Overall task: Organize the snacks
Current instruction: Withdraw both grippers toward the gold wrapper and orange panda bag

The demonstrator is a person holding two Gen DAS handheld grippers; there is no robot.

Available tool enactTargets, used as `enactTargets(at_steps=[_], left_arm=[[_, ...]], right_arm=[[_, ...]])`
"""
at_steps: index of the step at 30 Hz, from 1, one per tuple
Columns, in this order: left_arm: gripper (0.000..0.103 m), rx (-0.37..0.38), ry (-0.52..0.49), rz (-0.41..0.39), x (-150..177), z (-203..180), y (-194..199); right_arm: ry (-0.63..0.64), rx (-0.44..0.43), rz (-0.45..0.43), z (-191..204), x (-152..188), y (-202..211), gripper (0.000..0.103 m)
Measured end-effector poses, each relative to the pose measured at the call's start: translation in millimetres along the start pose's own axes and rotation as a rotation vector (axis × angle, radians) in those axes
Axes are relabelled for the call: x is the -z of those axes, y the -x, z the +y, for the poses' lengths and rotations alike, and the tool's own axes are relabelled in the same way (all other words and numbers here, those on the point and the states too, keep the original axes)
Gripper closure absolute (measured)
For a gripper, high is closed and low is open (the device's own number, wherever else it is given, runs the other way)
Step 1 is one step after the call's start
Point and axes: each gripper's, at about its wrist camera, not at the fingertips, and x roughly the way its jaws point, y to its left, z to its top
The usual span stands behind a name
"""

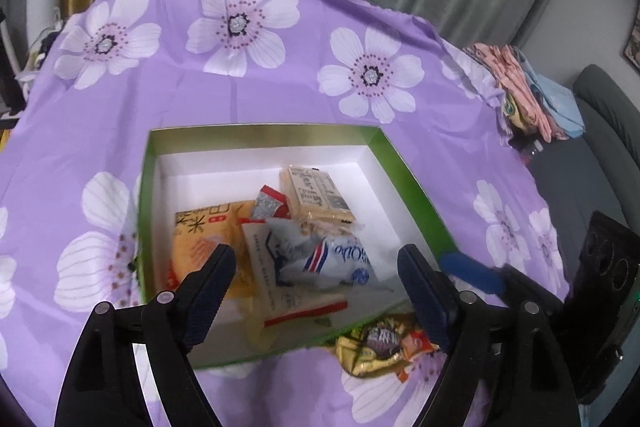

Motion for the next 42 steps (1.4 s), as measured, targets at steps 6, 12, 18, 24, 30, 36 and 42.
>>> enactTargets(at_steps=[6,12,18,24,30,36,42], left_arm=[[0.020,-0.001,0.040,-0.024,15,5,26],[0.020,0.013,0.061,-0.018,33,6,42],[0.020,0.022,0.073,0.013,57,1,47],[0.020,-0.007,0.032,0.069,79,-11,40],[0.020,0.030,0.013,0.113,99,-18,33],[0.020,0.064,0.036,0.138,109,-17,26],[0.020,0.118,-0.045,0.125,112,-37,25]], right_arm=[[-0.037,0.022,-0.037,-11,16,39,0.031],[-0.081,0.053,-0.040,-22,35,64,0.030],[-0.121,0.086,-0.029,-30,58,82,0.029],[-0.119,0.074,0.020,-27,75,81,0.029],[-0.098,0.046,0.064,-19,86,72,0.029],[-0.089,0.030,0.080,-19,92,66,0.029],[-0.118,0.024,0.084,-30,97,59,0.029]])
